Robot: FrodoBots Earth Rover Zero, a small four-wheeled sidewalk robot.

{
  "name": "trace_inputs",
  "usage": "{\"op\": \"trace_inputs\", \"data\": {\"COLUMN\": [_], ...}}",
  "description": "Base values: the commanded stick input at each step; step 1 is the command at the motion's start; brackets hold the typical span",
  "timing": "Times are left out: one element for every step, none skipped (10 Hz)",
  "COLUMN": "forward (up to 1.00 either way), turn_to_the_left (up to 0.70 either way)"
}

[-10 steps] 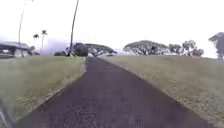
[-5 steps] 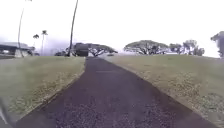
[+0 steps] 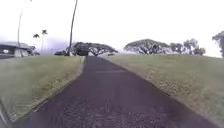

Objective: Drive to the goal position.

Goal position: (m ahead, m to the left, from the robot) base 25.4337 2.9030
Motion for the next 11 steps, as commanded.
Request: {"op": "trace_inputs", "data": {"forward": [0.70,0.70,0.70,0.70,0.70,0.70,0.70,0.70,0.70,0.70,0.70], "turn_to_the_left": [0.00,0.00,0.00,0.00,0.00,0.00,0.00,0.00,0.00,0.00,0.00]}}
